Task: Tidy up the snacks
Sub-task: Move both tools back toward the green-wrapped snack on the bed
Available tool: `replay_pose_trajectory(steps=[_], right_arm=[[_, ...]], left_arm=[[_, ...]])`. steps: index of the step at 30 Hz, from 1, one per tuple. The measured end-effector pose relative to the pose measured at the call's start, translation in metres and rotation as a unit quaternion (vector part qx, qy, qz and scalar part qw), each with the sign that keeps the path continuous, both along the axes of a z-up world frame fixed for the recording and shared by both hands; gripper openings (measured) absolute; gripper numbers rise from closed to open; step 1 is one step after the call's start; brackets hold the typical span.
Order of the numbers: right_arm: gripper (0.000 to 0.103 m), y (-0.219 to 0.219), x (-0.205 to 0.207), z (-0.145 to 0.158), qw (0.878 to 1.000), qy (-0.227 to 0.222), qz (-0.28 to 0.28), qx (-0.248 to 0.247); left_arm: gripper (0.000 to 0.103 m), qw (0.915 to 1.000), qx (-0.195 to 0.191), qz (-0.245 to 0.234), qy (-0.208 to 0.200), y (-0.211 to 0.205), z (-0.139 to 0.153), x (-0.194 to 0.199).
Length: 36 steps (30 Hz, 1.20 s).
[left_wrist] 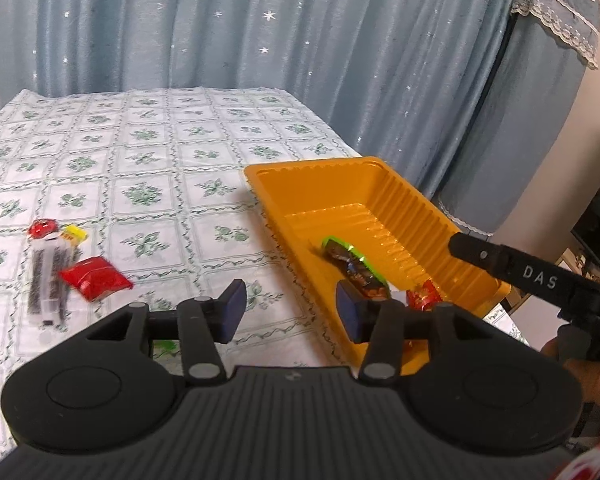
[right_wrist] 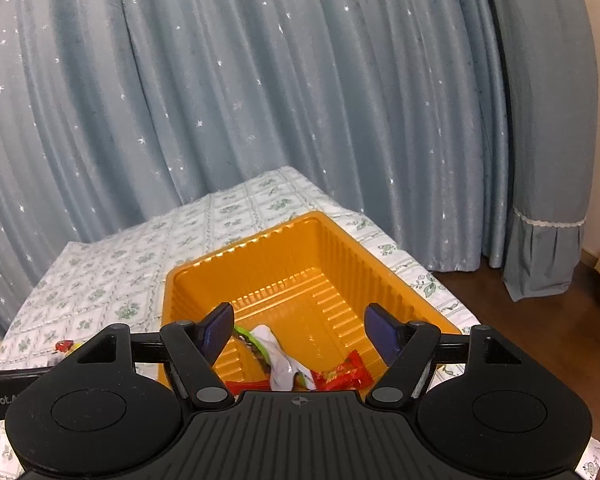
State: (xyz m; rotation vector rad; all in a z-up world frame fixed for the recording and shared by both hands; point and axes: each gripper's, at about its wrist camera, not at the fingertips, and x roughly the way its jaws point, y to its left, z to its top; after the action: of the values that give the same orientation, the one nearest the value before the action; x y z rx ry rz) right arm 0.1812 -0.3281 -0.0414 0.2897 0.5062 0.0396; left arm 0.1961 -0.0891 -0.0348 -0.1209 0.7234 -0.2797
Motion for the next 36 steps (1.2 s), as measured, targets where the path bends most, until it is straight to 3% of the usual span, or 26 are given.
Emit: replay_pose_trajectory(steps=[20,36], right_arm=[[0.072,0.069,-0.078,0.011,0.997,0.000,0.073,-0.012],[0.072,0.123,-0.084,0.009,0.990,0.008,0.134,-0.031]], left_arm=[[0.052,0.9964,0.028,0.079,-0.012,0.079,0.012,-0.083],[0.057,0.9909,0.031,0.131,-0.007,0.132,0.006,-0.097]])
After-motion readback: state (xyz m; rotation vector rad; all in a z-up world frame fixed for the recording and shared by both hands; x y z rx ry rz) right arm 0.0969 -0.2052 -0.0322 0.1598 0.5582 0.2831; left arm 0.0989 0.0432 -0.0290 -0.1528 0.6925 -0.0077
